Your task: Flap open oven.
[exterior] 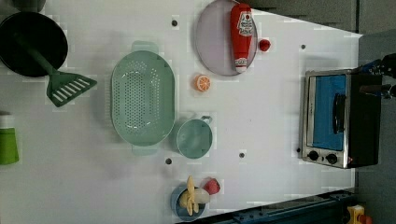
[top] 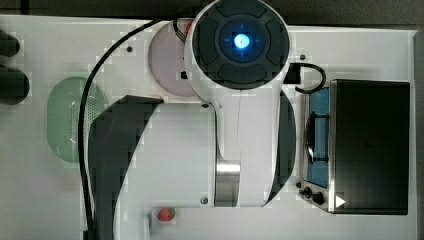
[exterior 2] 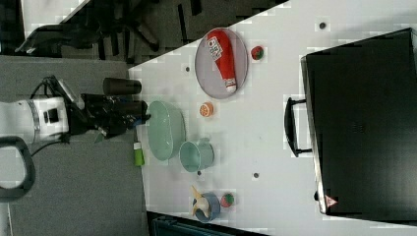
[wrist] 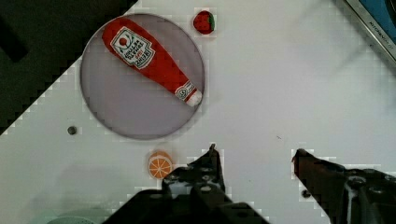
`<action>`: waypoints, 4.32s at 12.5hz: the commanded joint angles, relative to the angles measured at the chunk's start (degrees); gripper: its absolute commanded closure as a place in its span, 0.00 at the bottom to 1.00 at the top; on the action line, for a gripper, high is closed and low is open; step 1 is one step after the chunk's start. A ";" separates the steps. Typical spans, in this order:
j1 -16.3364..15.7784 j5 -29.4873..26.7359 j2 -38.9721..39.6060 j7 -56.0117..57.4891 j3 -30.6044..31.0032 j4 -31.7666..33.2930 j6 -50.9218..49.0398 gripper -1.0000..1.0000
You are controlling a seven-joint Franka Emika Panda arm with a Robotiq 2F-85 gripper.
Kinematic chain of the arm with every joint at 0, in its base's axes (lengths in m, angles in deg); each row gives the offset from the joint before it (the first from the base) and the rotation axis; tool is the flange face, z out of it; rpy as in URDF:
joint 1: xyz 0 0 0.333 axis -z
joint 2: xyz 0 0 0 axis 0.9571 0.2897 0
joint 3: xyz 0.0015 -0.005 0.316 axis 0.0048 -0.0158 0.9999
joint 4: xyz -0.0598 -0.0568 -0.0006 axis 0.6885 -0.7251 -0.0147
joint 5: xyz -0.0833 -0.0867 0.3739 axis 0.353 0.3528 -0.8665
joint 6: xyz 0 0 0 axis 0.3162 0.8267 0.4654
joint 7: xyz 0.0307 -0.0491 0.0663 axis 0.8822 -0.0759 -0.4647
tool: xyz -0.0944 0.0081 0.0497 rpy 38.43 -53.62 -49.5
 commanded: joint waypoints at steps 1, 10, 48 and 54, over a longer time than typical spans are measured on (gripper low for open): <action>2.20 0.79 -18.41 -6.18 -1.60 13.60 -6.30 0.21; 2.21 0.79 -18.40 -6.18 -1.62 13.71 -6.33 0.42; 2.96 5.69 12.13 65.79 -24.46 24.52 35.48 0.83; -1.28 22.14 12.49 49.97 -22.63 25.79 35.10 0.83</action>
